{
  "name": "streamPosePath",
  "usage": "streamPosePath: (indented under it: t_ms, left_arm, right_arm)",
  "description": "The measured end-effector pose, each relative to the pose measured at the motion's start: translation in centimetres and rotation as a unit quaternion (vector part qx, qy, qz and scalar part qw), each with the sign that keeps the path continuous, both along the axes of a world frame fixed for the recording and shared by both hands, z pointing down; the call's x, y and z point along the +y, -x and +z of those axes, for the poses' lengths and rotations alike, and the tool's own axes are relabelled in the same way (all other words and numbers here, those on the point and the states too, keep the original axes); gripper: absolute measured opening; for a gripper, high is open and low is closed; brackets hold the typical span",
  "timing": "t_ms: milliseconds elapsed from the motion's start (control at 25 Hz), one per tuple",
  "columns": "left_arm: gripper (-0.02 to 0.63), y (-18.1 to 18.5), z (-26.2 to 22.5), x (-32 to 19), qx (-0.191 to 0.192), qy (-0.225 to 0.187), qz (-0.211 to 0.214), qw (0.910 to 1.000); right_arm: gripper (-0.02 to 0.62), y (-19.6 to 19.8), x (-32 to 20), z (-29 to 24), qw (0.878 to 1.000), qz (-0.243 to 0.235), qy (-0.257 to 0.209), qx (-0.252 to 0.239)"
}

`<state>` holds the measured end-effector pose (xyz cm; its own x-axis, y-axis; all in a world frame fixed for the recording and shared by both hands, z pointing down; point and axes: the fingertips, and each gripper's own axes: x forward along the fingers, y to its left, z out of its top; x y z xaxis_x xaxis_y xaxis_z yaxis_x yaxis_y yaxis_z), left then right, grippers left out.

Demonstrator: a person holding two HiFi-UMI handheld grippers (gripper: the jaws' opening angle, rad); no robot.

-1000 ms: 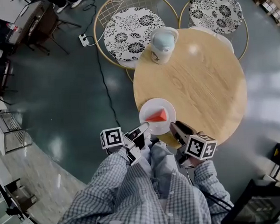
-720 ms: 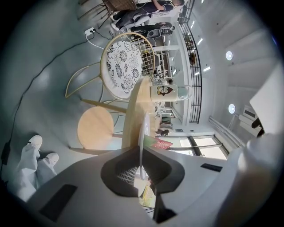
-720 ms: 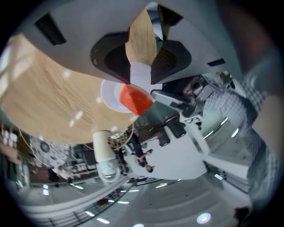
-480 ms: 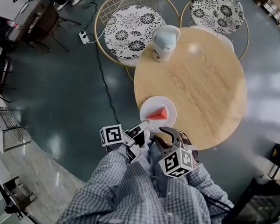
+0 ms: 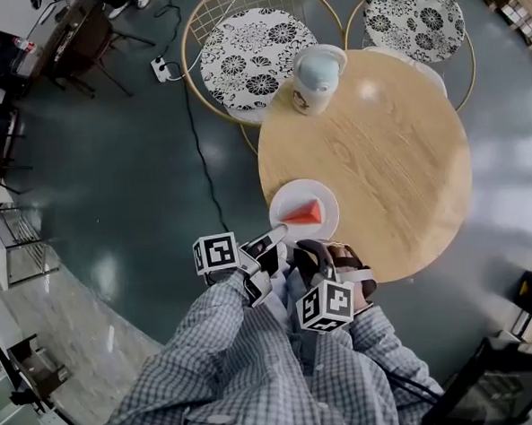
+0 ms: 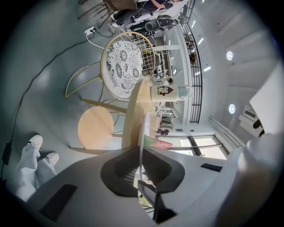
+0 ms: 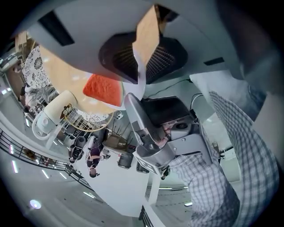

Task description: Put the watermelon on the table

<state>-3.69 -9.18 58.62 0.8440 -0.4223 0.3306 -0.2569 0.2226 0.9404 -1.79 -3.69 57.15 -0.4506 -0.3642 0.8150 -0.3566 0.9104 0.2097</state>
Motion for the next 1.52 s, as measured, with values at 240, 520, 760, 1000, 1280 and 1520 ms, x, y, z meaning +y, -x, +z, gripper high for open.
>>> streamPosePath:
  t_ms: [240,520,760,1000,1280,1520]
  left_arm:
    - [0.023,-0.1,-0.5,-0.3,-0.001,-0.003,0.006,1.0]
    - [0.1,-0.3,-1.4,-0.6,0.025,-0.012,-0.003,0.9996]
    - [0.147,-0.5,-2.9,-0.4,0.074,-0.013,-0.003,0.9972]
    - [0.147,1.0,-3.2,0.9,0.083,-0.004,-0.008,0.9965]
    - [0.147,2.8,-2.4,2.1,0.066,0.005,-0.025,0.9975]
    - [0.144,2.8,-3.8,2.1,0.066,-0.032,-0.021,0.997]
  right_arm:
    - [0.066,0.0,-0.2,-0.3,1.0,0.015,0.007,-0.008]
    - [0.066,-0.1,-0.4,-0.1,0.999,0.026,0.021,-0.005]
    - [0.066,0.1,-0.6,-0.1,0.999,0.04,0.029,-0.003]
    - [0.066,0.1,-1.1,0.1,0.998,0.051,0.035,-0.002]
    - [0.061,0.5,-1.6,0.2,0.997,0.061,0.038,-0.012]
    - [0.061,0.3,-1.6,-0.3,0.994,0.091,0.043,-0.043]
